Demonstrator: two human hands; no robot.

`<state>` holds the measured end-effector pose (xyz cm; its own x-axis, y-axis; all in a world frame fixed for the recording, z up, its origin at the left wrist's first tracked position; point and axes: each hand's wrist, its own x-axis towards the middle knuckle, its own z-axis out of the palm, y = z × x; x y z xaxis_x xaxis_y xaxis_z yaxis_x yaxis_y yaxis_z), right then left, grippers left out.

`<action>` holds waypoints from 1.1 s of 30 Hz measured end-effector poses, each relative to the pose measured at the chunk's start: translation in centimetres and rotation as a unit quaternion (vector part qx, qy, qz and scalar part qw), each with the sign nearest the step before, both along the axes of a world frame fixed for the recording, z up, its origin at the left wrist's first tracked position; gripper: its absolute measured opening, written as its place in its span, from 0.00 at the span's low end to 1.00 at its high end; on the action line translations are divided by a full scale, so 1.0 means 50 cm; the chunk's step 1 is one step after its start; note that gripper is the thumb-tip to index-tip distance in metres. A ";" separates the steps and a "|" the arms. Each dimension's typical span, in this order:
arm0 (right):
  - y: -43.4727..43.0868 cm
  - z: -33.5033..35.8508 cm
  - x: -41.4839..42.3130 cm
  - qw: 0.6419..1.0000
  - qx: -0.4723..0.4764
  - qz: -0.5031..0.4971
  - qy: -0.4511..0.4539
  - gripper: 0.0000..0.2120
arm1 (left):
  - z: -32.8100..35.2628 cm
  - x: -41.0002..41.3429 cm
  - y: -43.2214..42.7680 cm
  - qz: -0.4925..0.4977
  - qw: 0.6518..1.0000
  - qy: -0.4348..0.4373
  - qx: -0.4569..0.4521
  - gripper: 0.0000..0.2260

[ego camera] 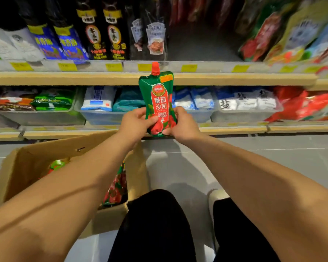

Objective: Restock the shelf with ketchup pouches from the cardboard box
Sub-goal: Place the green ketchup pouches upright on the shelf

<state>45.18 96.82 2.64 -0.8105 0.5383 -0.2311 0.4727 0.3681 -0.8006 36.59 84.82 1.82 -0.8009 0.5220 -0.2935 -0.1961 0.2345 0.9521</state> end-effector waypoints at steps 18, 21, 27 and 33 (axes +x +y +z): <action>0.533 0.110 0.117 0.949 0.220 -0.154 0.162 0.16 | 0.127 0.116 0.575 -0.011 0.961 0.269 0.063 0.16; 0.591 0.126 0.112 0.941 0.243 -0.161 0.174 0.16 | 0.145 0.116 0.634 -0.004 0.952 0.297 0.080 0.15; 0.686 0.131 0.085 0.947 0.207 -0.164 0.183 0.15 | 0.146 0.097 0.729 0.014 0.939 0.339 0.051 0.17; 0.734 0.102 0.065 0.953 0.210 -0.160 0.147 0.14 | 0.124 0.073 0.771 0.011 0.926 0.378 -0.023 0.16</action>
